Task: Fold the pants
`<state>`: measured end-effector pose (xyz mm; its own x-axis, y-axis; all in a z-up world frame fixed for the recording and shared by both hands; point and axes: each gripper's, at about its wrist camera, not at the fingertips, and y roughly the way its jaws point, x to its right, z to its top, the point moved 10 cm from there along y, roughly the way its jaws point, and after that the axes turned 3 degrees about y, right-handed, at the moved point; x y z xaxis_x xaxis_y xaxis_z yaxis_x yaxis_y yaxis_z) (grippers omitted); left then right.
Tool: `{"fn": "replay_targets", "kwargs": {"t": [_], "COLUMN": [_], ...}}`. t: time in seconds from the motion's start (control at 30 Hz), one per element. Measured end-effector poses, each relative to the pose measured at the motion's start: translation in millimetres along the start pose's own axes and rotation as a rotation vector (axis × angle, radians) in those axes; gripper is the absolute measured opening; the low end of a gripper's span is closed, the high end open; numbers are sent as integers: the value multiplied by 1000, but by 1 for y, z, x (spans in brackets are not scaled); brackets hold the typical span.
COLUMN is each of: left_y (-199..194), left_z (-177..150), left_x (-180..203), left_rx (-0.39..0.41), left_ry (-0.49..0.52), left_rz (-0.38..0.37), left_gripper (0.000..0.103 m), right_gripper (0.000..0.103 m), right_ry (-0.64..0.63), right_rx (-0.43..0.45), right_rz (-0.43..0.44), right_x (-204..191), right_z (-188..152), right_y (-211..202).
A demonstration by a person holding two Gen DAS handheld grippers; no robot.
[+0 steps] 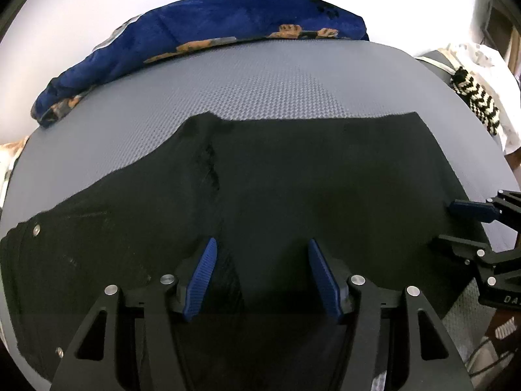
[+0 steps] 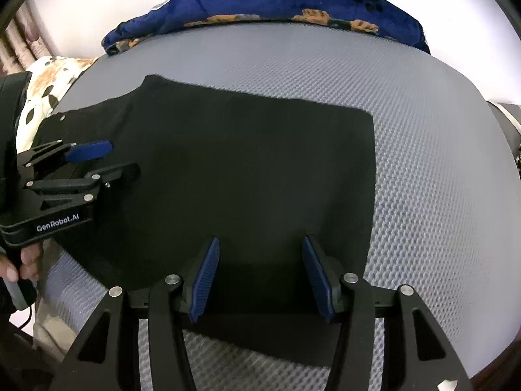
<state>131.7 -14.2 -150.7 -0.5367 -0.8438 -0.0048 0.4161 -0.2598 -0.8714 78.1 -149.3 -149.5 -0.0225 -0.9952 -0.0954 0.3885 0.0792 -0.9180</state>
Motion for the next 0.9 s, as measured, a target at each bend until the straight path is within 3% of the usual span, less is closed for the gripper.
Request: {"fn": "replay_targets", "kwargs": {"t": [0.3,0.9], "left_y": [-21,-71], "left_z": [-17,-46], "left_x": [-10,-79], "left_rx": [-3,9], "left_ry": [-34,-119], "left_rz": [7,108], "left_gripper": [60,60], "right_gripper": [53,53], "right_ry": [-45,-191], "right_rx": [-13,-42], "right_rz": [47,129], "right_x": [-43,-137], "right_z": [-14,-6], "right_y": [-2,11]}}
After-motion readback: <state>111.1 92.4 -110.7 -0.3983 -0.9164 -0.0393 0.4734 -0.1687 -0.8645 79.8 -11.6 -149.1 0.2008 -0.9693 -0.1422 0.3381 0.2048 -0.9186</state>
